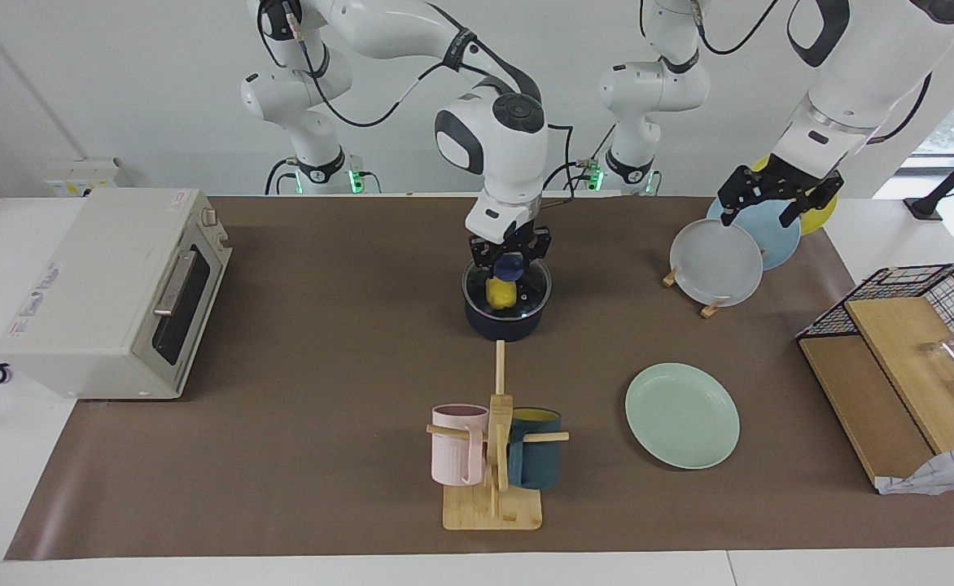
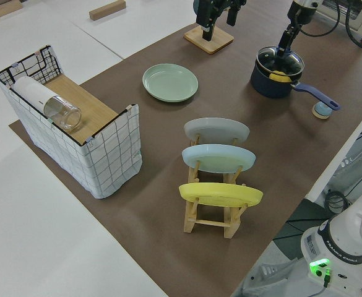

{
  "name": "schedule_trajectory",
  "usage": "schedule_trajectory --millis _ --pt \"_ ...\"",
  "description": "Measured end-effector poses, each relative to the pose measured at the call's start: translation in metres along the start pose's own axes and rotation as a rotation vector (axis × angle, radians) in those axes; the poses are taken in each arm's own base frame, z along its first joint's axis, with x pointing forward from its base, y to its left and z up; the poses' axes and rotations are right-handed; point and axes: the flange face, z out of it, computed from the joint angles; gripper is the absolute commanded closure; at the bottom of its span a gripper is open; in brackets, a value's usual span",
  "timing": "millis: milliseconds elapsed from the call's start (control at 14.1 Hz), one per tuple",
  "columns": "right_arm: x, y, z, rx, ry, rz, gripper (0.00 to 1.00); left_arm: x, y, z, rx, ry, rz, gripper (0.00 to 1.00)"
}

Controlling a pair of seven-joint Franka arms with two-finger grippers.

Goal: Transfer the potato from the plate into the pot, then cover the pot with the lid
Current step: 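Drop the potato into the pot while the right gripper brings the lid over, then lower the glass lid onto the black pot with the right gripper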

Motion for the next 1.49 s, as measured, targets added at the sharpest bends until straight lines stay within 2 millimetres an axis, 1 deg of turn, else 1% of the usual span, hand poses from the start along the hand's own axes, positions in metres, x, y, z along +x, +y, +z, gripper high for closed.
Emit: schedule_trajectory --millis 212,425,566,991,1486 --pt "-0.002 0.0 0.007 0.005 0.007 -0.001 1.0 -0.007 0.003 0.004 0.001 -0.012 0.005 0.0" --pt "-0.006 0.001 0.014 0.007 0.01 -0.004 1.0 -0.006 0.009 -0.002 0.002 0.014 0.016 0.0" --pt "-0.007 0.001 0.015 0.009 0.014 -0.005 1.0 -0.006 0.012 -0.007 0.003 0.023 0.023 0.0" --pt "-0.011 0.002 0.015 0.031 0.05 -0.009 1.0 -0.006 0.016 -0.007 0.004 0.023 0.029 0.0" --pt "-0.013 0.004 0.015 0.032 0.058 -0.009 1.0 -0.006 0.011 -0.008 0.004 0.024 0.02 0.0"
